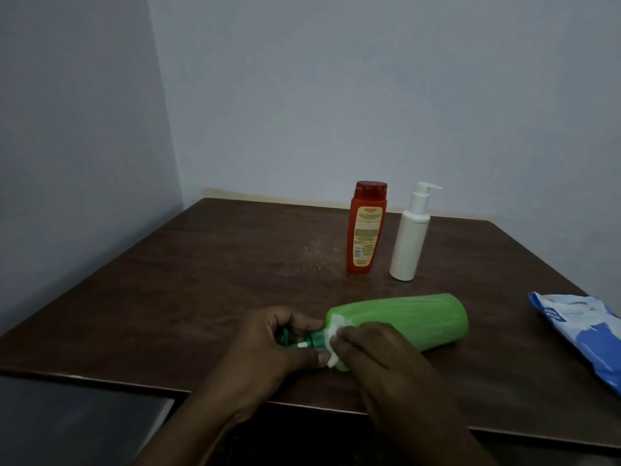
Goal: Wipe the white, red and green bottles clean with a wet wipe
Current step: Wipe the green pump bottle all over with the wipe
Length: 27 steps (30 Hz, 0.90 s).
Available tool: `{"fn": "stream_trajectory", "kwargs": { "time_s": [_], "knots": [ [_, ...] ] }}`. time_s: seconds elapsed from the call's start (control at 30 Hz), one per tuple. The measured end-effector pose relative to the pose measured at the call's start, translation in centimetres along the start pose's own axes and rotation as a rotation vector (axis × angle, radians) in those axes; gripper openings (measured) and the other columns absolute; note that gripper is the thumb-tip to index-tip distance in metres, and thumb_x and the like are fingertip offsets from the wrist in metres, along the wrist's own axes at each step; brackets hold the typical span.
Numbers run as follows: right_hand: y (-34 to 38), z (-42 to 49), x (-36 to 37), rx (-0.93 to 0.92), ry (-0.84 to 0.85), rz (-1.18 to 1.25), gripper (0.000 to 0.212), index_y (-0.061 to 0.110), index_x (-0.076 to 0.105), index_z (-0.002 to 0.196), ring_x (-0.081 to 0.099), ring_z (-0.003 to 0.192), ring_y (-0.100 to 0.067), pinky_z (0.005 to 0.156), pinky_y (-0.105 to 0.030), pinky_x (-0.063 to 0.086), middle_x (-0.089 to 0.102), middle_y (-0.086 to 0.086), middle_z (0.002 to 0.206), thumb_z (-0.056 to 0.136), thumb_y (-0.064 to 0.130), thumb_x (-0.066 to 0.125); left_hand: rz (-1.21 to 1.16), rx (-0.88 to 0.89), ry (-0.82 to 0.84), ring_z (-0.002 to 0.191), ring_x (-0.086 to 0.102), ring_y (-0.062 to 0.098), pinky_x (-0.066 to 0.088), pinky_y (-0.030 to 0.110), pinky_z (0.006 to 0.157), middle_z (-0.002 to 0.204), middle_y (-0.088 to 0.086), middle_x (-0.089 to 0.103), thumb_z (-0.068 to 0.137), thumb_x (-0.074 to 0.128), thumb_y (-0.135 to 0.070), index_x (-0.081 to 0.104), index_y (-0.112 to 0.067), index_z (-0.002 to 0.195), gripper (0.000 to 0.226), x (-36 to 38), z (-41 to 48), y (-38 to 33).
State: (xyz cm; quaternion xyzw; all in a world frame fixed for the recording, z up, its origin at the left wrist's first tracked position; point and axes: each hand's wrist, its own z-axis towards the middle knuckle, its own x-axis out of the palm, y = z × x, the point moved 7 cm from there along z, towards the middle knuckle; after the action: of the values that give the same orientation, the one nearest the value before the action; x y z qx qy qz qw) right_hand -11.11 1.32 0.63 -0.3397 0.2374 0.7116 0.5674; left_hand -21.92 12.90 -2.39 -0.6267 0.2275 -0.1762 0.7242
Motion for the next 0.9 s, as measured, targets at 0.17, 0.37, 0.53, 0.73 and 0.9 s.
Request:
{"fn": "stream_trajectory", "kwargs": {
  "time_s": [0.17, 0.37, 0.53, 0.73, 0.9],
  "knots": [
    [-4.1, -0.1, -1.3, 0.213, -0.067, -0.129, 0.034, 0.009, 0.07, 0.108, 0.054, 0.099, -0.015, 0.086, -0.028, 0.048, 0.067, -0.007, 0.105, 0.075, 0.006, 0.071, 0.032, 0.005, -0.009, 0.08, 0.071, 0.013, 0.059, 0.032, 0.078, 0.092, 0.006, 0.079, 0.063, 0.094, -0.001, 0.079, -0.032, 0.077, 0.037, -0.1, 0.1, 0.0],
    [-0.3, 1.3, -0.5, 0.05, -0.003, -0.111, 0.033, 0.009, 0.068, 0.113, 0.053, 0.101, -0.016, 0.086, -0.028, 0.049, 0.065, -0.005, 0.111, 0.084, 0.015, 0.053, 0.048, 0.026, 0.011, 0.083, 0.074, 0.011, 0.058, 0.021, 0.075, 0.091, 0.001, 0.08, 0.063, 0.094, 0.0, 0.079, -0.034, 0.079, 0.041, 0.0, 0.1, -0.3],
    [-2.5, 0.2, -1.5, 0.259, -0.084, -0.16, 0.027, 0.008, 0.071, 0.105, 0.058, 0.089, -0.021, 0.075, -0.027, 0.048, 0.067, -0.008, 0.099, 0.079, 0.005, 0.065, 0.048, 0.028, 0.013, 0.076, 0.069, 0.009, 0.056, 0.023, 0.072, 0.09, 0.009, 0.077, 0.062, 0.094, 0.002, 0.079, -0.033, 0.075, 0.041, 0.0, 0.0, -0.3],
    [-1.6, 2.5, 0.0, 0.165, 0.026, -0.138, 0.035, 0.012, 0.066, 0.112, 0.058, 0.096, -0.02, 0.08, -0.03, 0.047, 0.065, -0.005, 0.108, 0.081, 0.016, 0.052, 0.061, 0.041, 0.018, 0.073, 0.068, 0.006, 0.055, 0.02, 0.069, 0.079, -0.002, 0.076, 0.062, 0.094, 0.002, 0.078, -0.032, 0.072, 0.039, 0.0, 0.0, -0.3],
    [-2.0, -0.2, -1.1, 0.252, -0.038, -0.195, 0.032, 0.006, 0.071, 0.104, 0.058, 0.084, -0.022, 0.068, -0.032, 0.05, 0.067, -0.008, 0.095, 0.072, 0.002, 0.071, 0.052, 0.025, 0.034, 0.075, 0.069, 0.008, 0.055, 0.021, 0.071, 0.09, 0.008, 0.077, 0.063, 0.094, 0.001, 0.079, -0.032, 0.074, 0.038, 0.1, -0.1, -0.3]
  ]
}}
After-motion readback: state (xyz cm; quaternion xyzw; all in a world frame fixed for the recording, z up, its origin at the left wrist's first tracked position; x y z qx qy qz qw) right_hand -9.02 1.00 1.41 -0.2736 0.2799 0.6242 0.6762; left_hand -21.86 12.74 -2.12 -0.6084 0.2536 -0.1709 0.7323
